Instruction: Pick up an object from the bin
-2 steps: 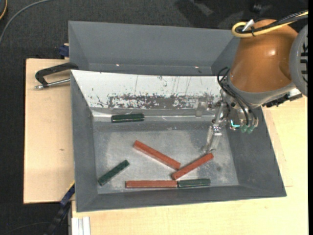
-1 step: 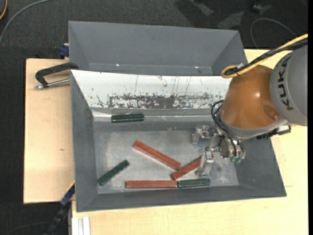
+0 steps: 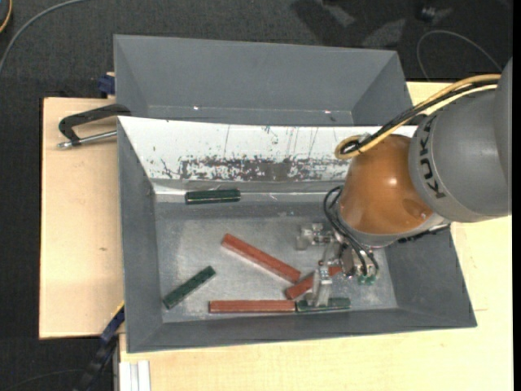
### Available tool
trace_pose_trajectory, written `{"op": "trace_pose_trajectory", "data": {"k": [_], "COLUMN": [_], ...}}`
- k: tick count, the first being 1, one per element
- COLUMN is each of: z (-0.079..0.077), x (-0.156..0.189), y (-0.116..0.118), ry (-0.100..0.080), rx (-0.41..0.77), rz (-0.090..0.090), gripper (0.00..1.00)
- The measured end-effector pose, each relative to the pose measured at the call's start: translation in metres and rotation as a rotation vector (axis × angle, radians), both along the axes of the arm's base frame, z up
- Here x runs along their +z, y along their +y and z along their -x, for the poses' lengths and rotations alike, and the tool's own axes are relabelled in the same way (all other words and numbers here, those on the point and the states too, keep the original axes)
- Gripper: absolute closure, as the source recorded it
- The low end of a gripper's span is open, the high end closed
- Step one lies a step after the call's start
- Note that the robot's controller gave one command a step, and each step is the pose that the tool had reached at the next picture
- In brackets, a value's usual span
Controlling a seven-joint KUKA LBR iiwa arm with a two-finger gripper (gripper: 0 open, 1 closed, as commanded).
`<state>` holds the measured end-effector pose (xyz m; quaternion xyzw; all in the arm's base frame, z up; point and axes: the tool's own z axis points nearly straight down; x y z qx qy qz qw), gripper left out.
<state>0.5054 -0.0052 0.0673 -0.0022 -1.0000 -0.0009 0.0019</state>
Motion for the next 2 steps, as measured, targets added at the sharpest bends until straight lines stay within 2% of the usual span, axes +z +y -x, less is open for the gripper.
{"op": "trace_pose_trajectory", "data": {"k": [1, 2], "z": [-0.001, 0.007], "x": [0.003, 0.153], "y": [-0.001, 0.012], "ry": [-0.005, -0.017], "rx": [-0.002, -0.011], "rz": [0.001, 0.001], "gripper": [1.00, 1.00]}}
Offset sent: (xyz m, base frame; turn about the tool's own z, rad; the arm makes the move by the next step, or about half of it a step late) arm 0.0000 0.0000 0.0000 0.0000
